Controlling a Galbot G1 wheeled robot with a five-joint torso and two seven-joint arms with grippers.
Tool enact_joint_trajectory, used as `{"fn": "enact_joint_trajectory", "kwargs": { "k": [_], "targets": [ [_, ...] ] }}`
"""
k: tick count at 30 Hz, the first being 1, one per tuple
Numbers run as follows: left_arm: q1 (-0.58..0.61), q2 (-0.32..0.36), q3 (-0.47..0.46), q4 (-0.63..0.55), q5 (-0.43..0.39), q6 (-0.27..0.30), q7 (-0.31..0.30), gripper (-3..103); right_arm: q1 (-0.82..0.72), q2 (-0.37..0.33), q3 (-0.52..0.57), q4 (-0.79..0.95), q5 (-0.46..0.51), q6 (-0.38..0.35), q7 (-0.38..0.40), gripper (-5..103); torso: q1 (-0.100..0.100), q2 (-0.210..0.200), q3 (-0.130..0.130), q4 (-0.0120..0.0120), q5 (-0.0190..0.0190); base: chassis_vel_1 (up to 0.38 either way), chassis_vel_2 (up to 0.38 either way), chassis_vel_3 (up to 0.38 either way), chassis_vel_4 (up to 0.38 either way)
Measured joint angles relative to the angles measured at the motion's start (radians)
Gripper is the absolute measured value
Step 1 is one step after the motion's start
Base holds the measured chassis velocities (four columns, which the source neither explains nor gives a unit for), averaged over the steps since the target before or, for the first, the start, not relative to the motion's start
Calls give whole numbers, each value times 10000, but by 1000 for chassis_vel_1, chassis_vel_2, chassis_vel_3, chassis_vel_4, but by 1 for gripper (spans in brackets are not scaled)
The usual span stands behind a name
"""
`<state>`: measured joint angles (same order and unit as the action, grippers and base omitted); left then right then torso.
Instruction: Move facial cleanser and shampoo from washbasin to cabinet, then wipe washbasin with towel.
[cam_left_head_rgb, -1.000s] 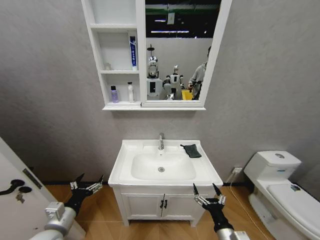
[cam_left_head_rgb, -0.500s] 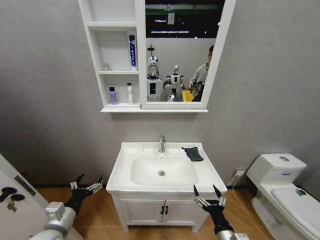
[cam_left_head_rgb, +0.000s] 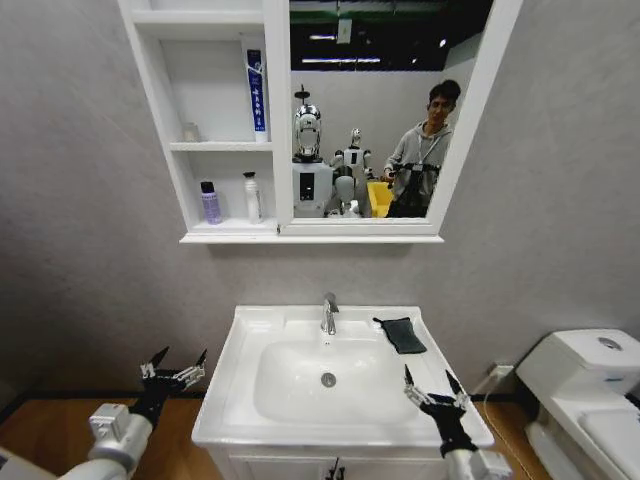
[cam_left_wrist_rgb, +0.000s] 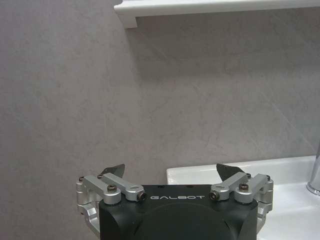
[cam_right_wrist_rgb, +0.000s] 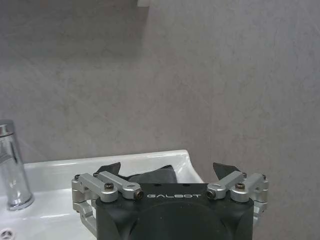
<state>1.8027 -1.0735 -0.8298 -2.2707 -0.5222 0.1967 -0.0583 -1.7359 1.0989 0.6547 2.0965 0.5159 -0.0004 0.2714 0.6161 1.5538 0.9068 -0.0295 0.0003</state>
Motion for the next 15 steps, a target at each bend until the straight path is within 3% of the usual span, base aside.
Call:
{"fn": "enact_joint_trajectory", "kwargs": {
  "k": [1, 3, 7, 15],
  "targets": [
    [0, 0, 0, 0, 0, 0, 0, 100, 0, 0, 0, 0, 0, 0, 0, 100, 0, 0, 0, 0, 0, -60, -2, -34, -13],
    [2, -1, 1, -1, 0, 1, -1, 100, 874, -900, 151, -625, 864, -552, -330, 100, -10, 3, -3, 5, -4, 35, -16, -70, -7],
    [5, -4, -1, -1, 1, 0, -5, 100, 2345, -1723, 42, -2018, 2002, -970, -964, 100, -15, 6, -4, 12, 2, 46, -19, -27, 23],
    [0, -4, -1, -2, 1, 0, -4, 100, 3921, -2368, -637, -3828, 3034, -1400, -1521, 100, -5, 4, -2, 6, -2, 0, 0, 0, 0]
  ]
}}
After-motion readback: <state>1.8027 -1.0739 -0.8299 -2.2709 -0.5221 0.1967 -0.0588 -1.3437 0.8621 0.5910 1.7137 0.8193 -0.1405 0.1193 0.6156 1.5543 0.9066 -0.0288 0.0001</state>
